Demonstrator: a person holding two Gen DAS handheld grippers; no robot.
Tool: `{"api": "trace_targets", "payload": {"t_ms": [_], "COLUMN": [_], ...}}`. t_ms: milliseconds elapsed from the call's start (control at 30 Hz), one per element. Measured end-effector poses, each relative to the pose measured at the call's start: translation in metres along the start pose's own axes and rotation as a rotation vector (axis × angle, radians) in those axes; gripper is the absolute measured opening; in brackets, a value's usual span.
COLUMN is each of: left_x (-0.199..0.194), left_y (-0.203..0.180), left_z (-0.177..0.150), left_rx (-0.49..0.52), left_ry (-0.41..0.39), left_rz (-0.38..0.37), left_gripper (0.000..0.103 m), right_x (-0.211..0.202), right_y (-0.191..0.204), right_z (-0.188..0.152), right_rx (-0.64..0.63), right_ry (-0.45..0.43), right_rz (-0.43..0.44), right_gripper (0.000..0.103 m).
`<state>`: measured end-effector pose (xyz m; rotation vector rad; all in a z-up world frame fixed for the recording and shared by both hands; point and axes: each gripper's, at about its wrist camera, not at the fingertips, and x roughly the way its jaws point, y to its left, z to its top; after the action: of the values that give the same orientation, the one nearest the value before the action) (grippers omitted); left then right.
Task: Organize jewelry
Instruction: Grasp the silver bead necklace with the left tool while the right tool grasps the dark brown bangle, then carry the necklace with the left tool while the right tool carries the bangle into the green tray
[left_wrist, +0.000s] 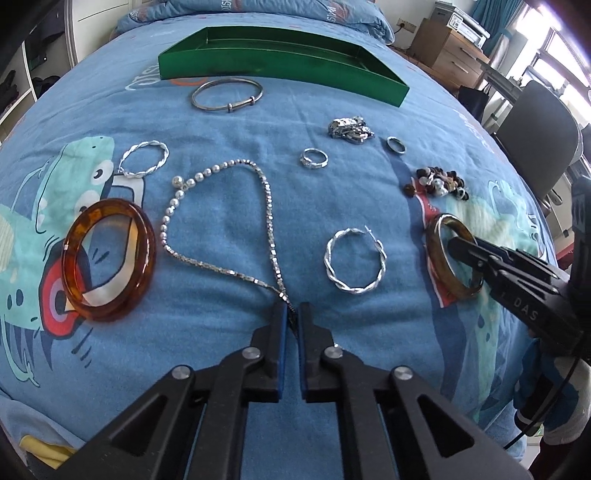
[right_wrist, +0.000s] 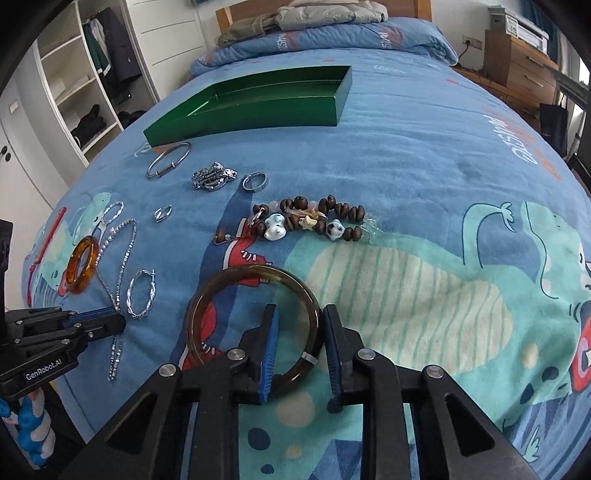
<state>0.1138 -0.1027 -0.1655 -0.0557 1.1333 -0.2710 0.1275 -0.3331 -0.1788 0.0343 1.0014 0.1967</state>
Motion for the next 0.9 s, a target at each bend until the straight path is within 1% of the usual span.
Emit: {"api": "trace_targets", "payload": {"t_ms": [67,100,133,267,333,433,633,900], "left_x": [0.0,-0.002,-0.003,-0.012,-0.018,-0.028,-0.06,-0.105], "left_y": [0.0,0.002,0.004,0.005,0.007,0.003,0.001,0.001], "left_z": [-0.001,-0.001,-0.001,-0.003,-0.005,-0.005,-0.001,0.009], "left_rx": [-0.006,-0.016,-0.024,-0.014,-0.01,0.009,0.035,0.059], "left_ry": [-0.013,-0.019,-0.024,-0.042,-0.052,-0.077,-0.159,-0.26], "left_rz": [-0.012,-0.025,-0.036,-0.051,-0.063,-0.067,-0.076,-0.095], "left_gripper": [0.004,0.004,0.004,0.003,0.003,0.003,0.003,0.003], "right_x": [0.001,0.0,0.0,-0.011,-0.017,-0.033,-0.067,-0.1], "right_y": [0.0,0.0,0.0,0.0,0.002,0.006,0.007,0.018], "right_z": [0.001,0.001,0.001,-0.005,-0.007,-0.009,-0.006,0.0], "right_rx": [-0.016,-0.021,-0.019,-0.023,-0.024,-0.035,-0.022,-0.024], "right_ry": [0.0,-0.004,-0.011,-0.045,-0.07,-0.117,-0.201,-0.279], "right_rz": [-0.01,-0.018,-0.019,-0.035,-0.037,-0.063,-0.096,-0.106], "right_gripper": [0.017,0.012,0.011,0.011,0.01,0.01,0.01,0.01]}}
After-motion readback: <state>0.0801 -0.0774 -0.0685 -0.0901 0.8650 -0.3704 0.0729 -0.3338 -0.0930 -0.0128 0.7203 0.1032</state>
